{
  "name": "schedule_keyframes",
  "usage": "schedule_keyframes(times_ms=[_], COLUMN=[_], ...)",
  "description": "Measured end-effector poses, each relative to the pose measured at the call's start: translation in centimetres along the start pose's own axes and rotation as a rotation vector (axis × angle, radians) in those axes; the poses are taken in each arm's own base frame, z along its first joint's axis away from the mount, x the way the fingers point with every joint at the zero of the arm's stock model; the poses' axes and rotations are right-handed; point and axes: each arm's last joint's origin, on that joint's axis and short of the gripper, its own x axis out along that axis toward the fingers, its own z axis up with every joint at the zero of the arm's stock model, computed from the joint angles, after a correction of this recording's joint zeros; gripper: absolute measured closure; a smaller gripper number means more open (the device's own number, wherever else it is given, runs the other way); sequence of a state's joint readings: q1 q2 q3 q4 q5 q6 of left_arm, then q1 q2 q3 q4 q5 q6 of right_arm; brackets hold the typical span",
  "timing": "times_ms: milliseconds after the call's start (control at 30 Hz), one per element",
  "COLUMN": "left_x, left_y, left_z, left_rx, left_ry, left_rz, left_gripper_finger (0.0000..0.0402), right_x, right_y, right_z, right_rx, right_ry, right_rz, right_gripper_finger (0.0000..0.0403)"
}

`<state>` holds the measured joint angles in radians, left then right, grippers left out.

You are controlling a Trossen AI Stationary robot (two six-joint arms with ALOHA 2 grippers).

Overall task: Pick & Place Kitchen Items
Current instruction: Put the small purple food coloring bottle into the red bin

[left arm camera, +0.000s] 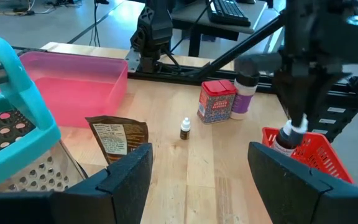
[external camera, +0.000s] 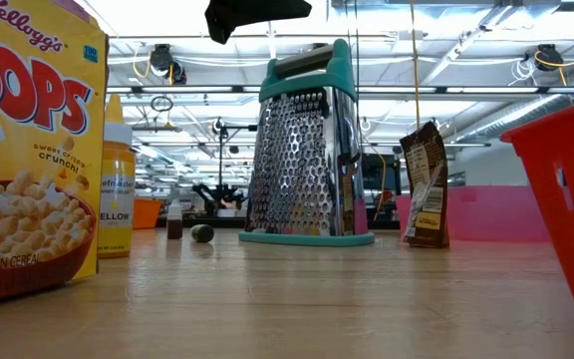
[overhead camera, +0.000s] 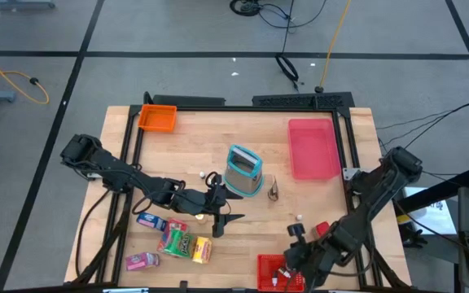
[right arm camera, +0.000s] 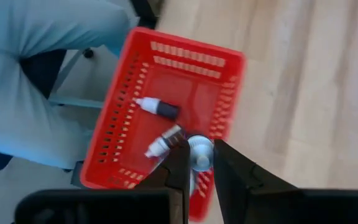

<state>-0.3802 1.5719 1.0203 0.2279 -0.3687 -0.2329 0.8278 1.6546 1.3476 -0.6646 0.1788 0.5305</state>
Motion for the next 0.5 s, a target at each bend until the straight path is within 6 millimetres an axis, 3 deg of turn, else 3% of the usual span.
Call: schedule_keyframes(times_ms=[500], left_x=[0.0], left_y=[0.0], left_z=[0.0], left_rx=[0.000], left_ry=[-0.001], left_rz=[0.000], left_gripper_finger=[0.0135], right_x=[4.1], right_y=[-1.4], right_z=[1.7], right_rx=[-0.038], right_ry=[-0.033], right_rz=[0.003], right_gripper_finger=[0.0366])
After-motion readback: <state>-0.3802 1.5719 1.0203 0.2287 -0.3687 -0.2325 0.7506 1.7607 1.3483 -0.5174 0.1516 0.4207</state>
